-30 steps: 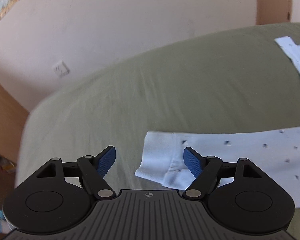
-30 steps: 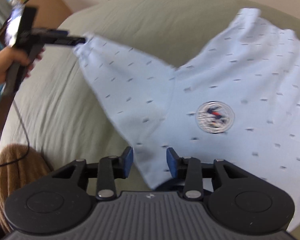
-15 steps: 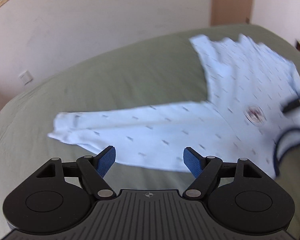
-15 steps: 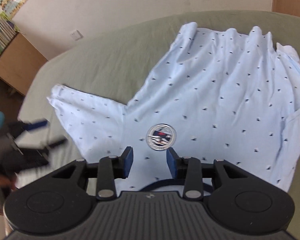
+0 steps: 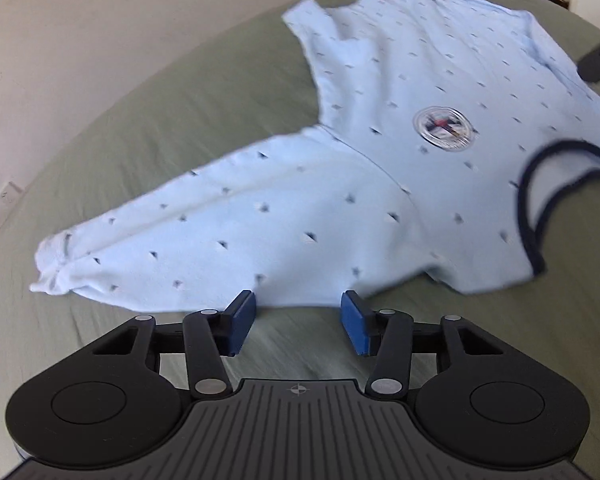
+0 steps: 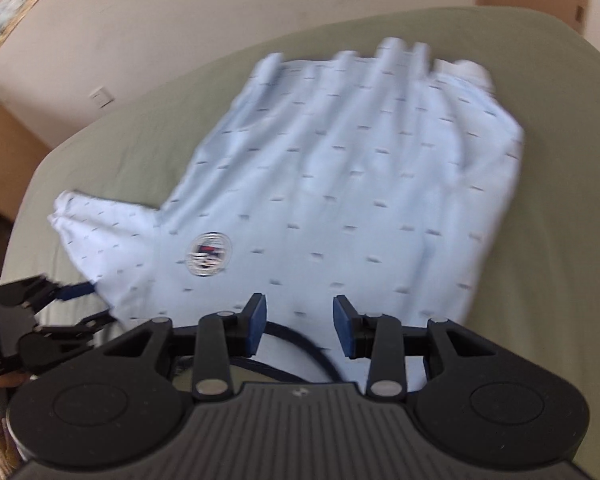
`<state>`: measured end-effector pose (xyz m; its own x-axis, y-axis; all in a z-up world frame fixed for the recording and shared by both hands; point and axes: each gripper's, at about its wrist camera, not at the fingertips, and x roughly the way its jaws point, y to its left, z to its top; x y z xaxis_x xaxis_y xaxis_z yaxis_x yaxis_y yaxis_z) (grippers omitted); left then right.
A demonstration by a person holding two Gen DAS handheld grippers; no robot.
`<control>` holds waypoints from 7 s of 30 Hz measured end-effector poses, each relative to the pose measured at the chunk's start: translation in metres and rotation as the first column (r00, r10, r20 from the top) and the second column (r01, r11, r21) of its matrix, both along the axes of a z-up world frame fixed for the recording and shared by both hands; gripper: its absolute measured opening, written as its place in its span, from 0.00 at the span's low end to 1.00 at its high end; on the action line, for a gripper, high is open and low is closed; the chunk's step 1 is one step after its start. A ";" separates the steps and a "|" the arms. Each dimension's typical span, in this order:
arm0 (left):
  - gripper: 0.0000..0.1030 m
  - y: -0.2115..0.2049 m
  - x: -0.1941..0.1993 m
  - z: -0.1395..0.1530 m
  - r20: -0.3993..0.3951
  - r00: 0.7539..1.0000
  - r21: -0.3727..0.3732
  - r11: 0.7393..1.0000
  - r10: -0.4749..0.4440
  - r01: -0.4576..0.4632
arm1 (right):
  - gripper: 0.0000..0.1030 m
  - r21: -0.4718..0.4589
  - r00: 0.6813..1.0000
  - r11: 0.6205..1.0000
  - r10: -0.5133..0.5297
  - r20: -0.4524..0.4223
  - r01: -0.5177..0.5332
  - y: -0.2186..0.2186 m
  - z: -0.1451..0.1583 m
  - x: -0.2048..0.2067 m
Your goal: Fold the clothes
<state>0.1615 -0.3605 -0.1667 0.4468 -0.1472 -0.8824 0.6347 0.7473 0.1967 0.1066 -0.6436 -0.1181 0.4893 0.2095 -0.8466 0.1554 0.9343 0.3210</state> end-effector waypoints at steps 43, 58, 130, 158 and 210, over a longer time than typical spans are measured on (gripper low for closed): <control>0.55 -0.170 0.046 0.046 -0.028 0.995 -0.228 0.970 -0.092 0.083 | 0.46 0.173 0.907 0.895 -0.421 0.028 0.410 -0.206 -0.059 0.108; 0.55 -0.204 0.054 0.045 -0.033 0.992 -0.230 0.967 -0.120 0.110 | 0.13 0.132 0.929 0.921 -0.370 -0.008 0.368 -0.198 -0.068 0.126; 0.55 -0.255 0.028 0.048 -0.043 0.917 -0.205 0.902 -0.396 0.380 | 0.03 -0.202 0.966 0.979 -0.025 -0.259 -0.029 -0.190 0.042 0.122; 0.55 -0.247 0.033 0.040 -0.065 0.929 -0.217 0.913 -0.365 0.344 | 0.37 0.057 0.980 0.992 -0.103 -0.173 0.114 -0.225 -0.044 0.148; 0.55 -0.304 -0.037 -0.006 -0.129 0.805 -0.091 0.815 -0.580 0.572 | 0.45 -0.021 0.839 0.848 -0.527 -0.134 0.529 -0.367 -0.069 -0.036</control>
<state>0.1247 -0.6640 -0.1731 0.1363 -0.3783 -0.9156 0.9695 0.2410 0.0447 0.0701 -1.0110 -0.1866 0.4163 -0.0352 -0.9085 0.6648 0.6935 0.2778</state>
